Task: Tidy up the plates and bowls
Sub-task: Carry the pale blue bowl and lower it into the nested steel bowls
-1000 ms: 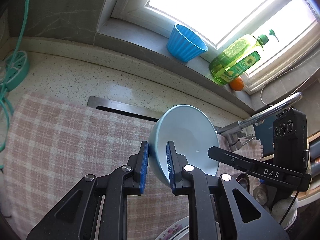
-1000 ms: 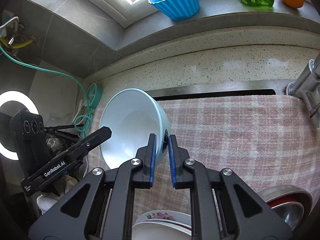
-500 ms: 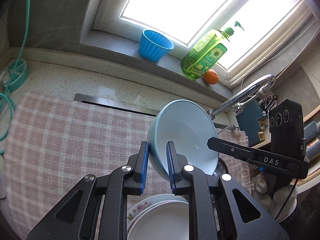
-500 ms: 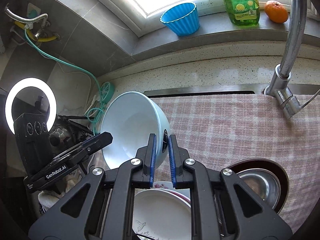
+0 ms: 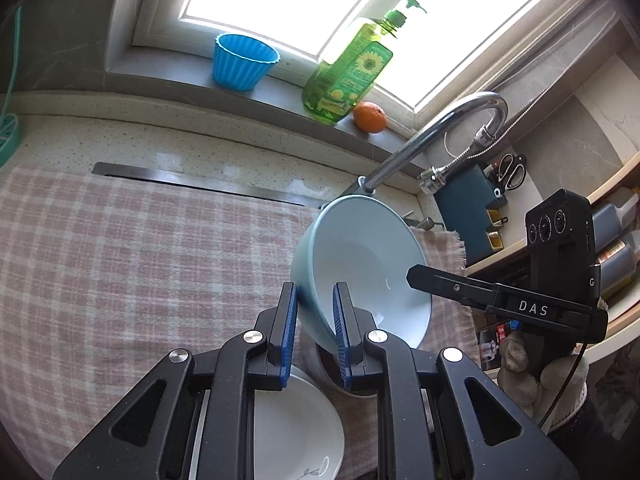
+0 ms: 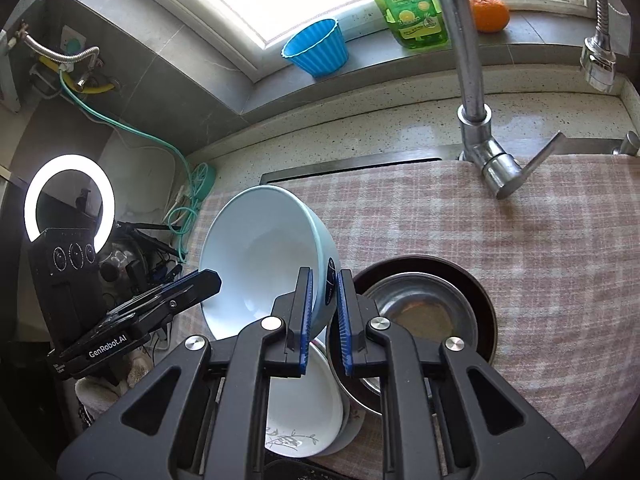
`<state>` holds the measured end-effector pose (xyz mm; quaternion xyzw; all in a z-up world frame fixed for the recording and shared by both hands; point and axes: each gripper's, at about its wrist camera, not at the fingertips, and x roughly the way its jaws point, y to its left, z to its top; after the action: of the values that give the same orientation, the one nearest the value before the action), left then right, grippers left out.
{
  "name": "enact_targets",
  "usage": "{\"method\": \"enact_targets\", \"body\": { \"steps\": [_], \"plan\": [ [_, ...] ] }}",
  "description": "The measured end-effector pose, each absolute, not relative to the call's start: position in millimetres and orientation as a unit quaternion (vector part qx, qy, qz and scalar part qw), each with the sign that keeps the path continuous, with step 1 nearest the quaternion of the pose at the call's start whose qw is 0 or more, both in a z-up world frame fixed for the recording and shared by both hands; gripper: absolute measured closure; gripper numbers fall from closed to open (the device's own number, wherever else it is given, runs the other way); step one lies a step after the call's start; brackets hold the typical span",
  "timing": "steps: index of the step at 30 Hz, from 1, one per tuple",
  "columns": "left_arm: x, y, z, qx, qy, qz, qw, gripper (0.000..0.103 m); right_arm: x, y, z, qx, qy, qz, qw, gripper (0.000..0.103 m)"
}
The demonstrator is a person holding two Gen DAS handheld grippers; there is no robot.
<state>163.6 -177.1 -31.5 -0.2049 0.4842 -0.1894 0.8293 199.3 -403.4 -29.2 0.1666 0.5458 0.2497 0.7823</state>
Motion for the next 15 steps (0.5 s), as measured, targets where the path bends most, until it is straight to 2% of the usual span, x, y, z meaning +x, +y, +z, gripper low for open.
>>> {"method": "enact_targets", "body": {
  "steps": [15],
  "plan": [
    [153,-232,-59,-0.196,0.518,-0.200,0.808,0.087,180,-458,-67,0.164,0.572,0.222,0.772,0.091]
  ]
}}
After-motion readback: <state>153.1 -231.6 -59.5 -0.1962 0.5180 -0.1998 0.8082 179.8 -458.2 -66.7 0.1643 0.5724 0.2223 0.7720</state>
